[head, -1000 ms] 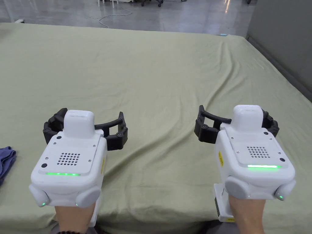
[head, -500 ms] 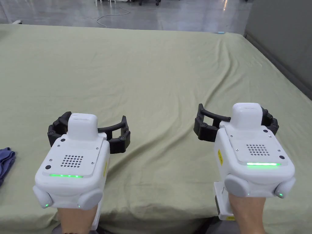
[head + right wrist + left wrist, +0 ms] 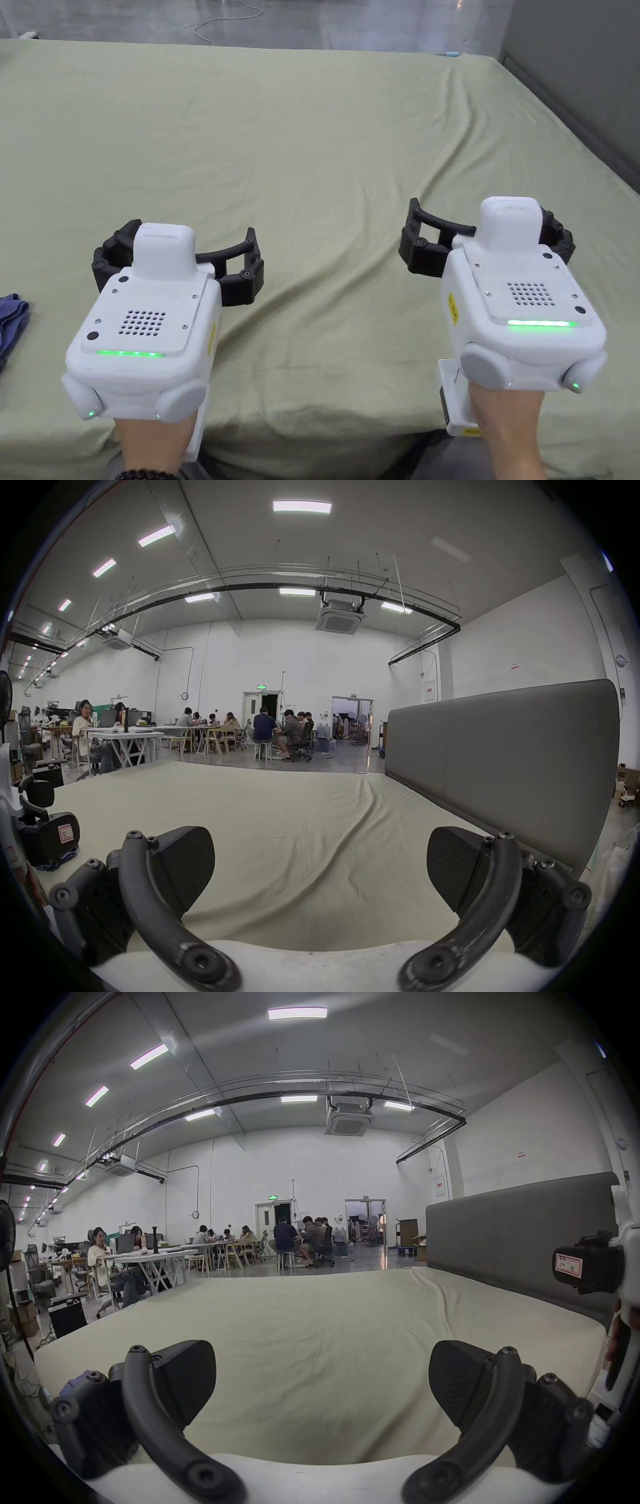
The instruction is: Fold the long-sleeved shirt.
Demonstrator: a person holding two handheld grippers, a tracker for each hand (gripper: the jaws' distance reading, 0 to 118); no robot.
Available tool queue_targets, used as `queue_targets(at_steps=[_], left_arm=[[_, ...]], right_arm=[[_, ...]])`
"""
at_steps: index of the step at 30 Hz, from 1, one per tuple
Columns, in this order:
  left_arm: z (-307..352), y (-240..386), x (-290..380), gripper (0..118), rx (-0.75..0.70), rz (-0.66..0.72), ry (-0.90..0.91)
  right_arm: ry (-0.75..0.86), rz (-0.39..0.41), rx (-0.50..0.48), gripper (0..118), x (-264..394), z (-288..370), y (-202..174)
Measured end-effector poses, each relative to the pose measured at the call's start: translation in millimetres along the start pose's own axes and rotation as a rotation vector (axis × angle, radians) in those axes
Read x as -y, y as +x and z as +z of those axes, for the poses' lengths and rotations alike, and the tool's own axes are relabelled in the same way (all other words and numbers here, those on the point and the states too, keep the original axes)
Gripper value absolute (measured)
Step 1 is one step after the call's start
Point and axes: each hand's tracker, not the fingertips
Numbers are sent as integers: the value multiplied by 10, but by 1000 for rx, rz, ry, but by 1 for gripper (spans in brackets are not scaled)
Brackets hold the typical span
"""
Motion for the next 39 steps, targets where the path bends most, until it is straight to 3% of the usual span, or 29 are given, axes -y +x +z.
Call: queue_targets(at_steps=[39], left_arm=[[60, 44, -30, 118, -9, -27, 20]], right_arm=[[6, 22, 13, 118, 15, 34, 44]])
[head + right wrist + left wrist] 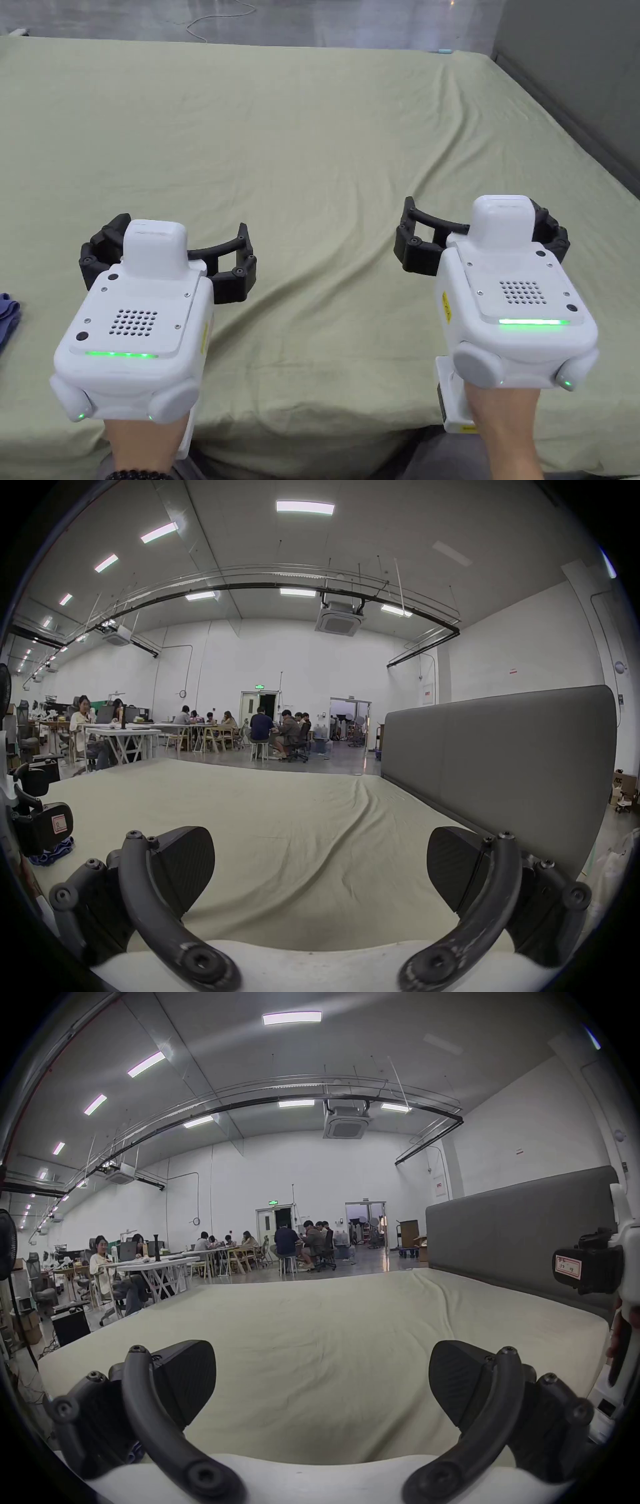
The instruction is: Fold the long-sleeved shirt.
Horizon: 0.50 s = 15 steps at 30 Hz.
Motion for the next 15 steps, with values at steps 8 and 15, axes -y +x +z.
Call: queue_targets(at_steps=[8, 15], left_arm=[[-7, -28, -16, 118, -3, 9, 8], [-5, -13, -9, 118, 3, 0, 8]], right_arm=[[-9, 1, 5, 118, 28, -20, 9], [-12, 1, 1, 118, 44, -31, 14]])
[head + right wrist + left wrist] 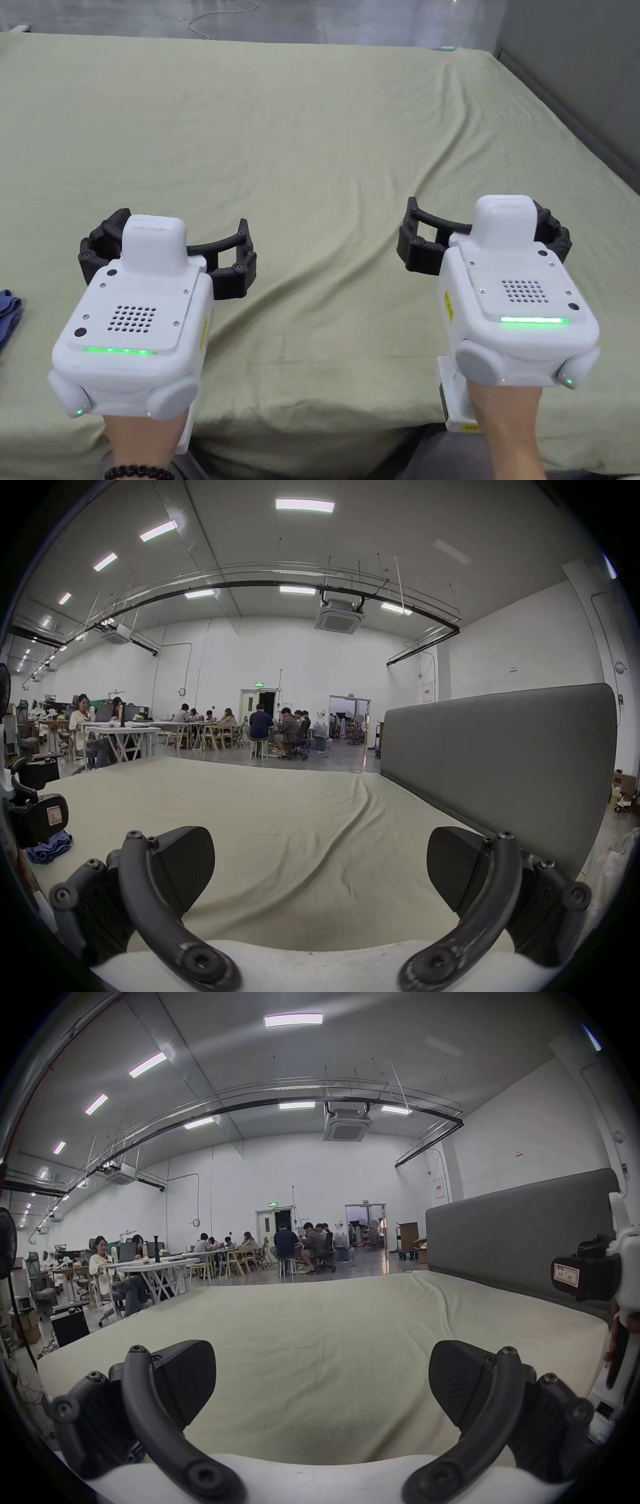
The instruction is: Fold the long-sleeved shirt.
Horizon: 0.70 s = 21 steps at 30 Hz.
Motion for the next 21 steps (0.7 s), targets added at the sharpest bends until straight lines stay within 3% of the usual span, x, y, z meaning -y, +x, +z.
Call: queue_targets(at_steps=[7, 12, 16, 21], left_arm=[[-10, 7, 9, 118, 10, 6, -2], [-8, -14, -13, 118, 7, 29, 6], [-17, -37, -17, 118, -1, 35, 0], [-6, -42, -11, 118, -3, 30, -6]], right_arm=[[-2, 5, -5, 118, 4, 3, -2], [-31, -25, -59, 118, -6, -13, 6], [-151, -59, 4, 118, -100, -34, -57], [-163, -83, -25, 118, -123, -63, -25]])
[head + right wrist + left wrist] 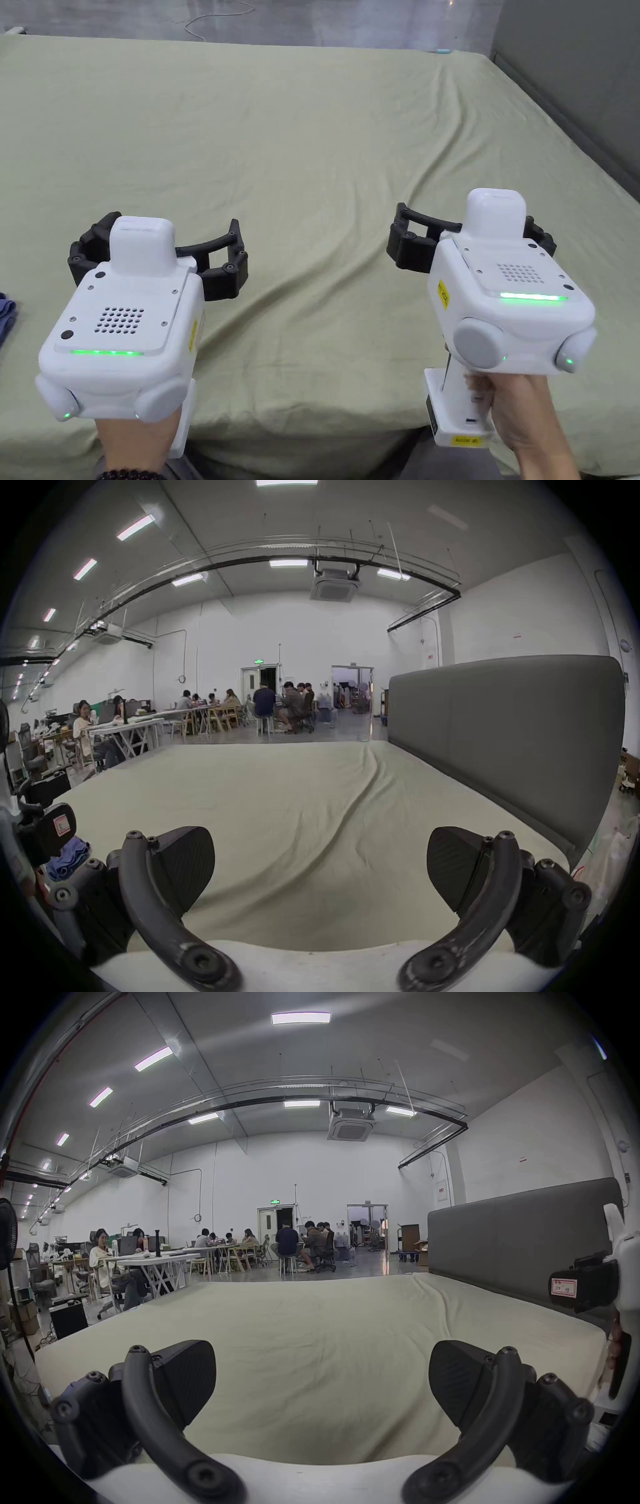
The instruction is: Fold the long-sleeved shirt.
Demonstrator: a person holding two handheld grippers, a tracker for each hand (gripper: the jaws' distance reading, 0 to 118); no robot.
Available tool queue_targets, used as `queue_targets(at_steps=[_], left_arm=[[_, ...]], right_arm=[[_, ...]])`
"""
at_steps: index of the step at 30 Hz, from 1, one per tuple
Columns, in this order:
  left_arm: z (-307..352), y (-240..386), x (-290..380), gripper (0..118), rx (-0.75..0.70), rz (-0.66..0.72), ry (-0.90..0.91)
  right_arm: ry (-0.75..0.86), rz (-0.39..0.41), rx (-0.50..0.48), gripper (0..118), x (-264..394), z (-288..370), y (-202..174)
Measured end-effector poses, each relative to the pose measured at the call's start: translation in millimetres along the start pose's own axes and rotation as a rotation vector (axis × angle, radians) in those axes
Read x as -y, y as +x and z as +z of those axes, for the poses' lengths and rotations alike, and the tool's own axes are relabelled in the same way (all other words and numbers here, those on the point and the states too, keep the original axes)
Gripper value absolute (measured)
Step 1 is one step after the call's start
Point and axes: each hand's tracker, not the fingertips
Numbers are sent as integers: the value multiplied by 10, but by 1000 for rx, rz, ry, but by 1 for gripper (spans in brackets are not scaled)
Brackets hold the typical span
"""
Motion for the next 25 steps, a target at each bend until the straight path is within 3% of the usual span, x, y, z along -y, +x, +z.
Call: queue_targets(at_steps=[5, 11, 18, 20, 25], left_arm=[[-2, -5, -10, 118, 5, 6, -5], [-23, 7, -15, 118, 7, -1, -10], [-24, 17, -32, 118, 7, -11, -7], [-27, 19, -37, 118, 10, -13, -7], [-30, 29, -32, 118, 11, -8, -11]], right_arm=[[-75, -31, -7, 118, -118, 25, 62], [-132, -63, 110, 118, -214, -4, 53], [-119, -69, 88, 118, -214, 1, 95], [-187, -31, 72, 118, -226, -20, 99], [-82, 10, 55, 118, -39, 37, 113]])
